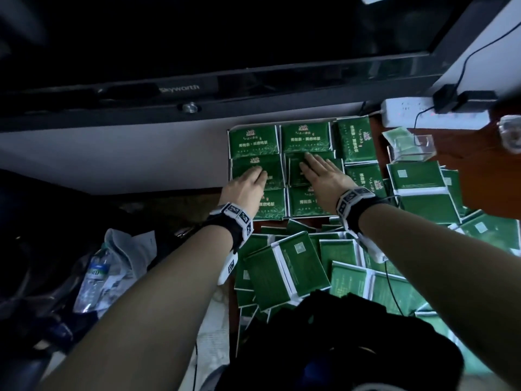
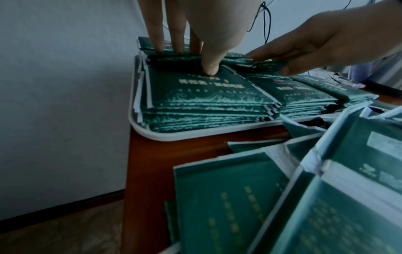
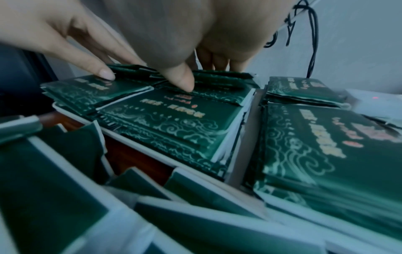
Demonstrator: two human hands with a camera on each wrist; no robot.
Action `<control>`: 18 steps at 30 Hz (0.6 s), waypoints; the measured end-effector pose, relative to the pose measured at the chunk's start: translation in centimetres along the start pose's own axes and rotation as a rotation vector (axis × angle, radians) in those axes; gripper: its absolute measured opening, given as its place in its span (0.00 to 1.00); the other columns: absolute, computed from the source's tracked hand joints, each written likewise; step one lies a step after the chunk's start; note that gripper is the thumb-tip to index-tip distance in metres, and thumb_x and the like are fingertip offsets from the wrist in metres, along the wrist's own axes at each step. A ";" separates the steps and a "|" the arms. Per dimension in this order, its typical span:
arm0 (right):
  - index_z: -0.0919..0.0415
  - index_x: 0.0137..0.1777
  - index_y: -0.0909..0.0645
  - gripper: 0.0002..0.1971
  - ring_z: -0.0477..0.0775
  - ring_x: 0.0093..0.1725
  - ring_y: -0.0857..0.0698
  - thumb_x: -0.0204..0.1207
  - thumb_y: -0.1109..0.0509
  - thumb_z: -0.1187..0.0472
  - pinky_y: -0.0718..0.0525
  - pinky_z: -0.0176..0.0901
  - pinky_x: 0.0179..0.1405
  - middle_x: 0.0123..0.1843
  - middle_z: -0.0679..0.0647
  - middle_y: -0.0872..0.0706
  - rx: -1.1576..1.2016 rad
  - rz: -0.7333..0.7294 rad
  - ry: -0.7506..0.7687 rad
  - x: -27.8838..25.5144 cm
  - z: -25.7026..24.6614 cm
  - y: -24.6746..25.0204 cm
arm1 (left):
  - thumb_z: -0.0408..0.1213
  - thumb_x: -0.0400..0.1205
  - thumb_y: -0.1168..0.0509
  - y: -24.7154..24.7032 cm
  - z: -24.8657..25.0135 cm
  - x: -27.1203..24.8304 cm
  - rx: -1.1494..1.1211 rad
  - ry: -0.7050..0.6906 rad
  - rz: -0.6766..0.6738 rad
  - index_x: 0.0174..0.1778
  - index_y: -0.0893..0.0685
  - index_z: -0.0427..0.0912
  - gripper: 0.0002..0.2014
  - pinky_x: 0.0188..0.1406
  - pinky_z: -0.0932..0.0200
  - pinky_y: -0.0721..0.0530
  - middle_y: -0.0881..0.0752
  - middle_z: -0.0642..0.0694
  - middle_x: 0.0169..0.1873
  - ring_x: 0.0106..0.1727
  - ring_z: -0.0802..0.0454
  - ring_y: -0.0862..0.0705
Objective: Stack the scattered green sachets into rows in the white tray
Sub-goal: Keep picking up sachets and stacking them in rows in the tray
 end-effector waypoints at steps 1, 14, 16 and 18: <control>0.58 0.88 0.59 0.43 0.57 0.87 0.59 0.78 0.41 0.74 0.56 0.51 0.87 0.88 0.58 0.65 0.006 -0.002 0.001 0.0 0.0 0.0 | 0.34 0.86 0.35 0.0 -0.2 0.2 0.002 -0.001 0.002 0.82 0.33 0.46 0.28 0.55 0.55 0.14 0.33 0.48 0.82 0.71 0.49 0.20; 0.56 0.88 0.61 0.44 0.56 0.87 0.59 0.80 0.36 0.66 0.57 0.51 0.86 0.88 0.55 0.64 0.009 0.005 0.013 1.8 0.6 -0.2 | 0.40 0.87 0.37 0.2 -1.1 2.2 -0.079 -0.058 -0.009 0.84 0.34 0.40 0.28 0.76 0.53 0.28 0.38 0.46 0.84 0.83 0.50 0.36; 0.56 0.88 0.61 0.44 0.56 0.87 0.59 0.79 0.36 0.66 0.57 0.52 0.86 0.88 0.54 0.63 0.013 0.011 0.009 2.0 0.6 -0.2 | 0.41 0.87 0.37 0.1 -1.1 2.3 -0.080 -0.059 -0.013 0.83 0.34 0.40 0.28 0.76 0.53 0.28 0.38 0.46 0.84 0.84 0.50 0.37; 0.57 0.88 0.60 0.43 0.56 0.88 0.58 0.79 0.37 0.66 0.57 0.52 0.86 0.89 0.55 0.62 0.014 0.024 0.015 2.3 0.7 -0.2 | 0.41 0.87 0.36 0.1 -1.2 2.5 -0.080 -0.058 -0.015 0.83 0.34 0.40 0.28 0.76 0.52 0.28 0.37 0.46 0.84 0.83 0.50 0.36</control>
Point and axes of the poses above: each hand's wrist, its own x-axis towards the middle knuckle, its own y-axis out of the back of the hand, z = x × y, the point moved 2 cm from there along x, towards the middle knuckle
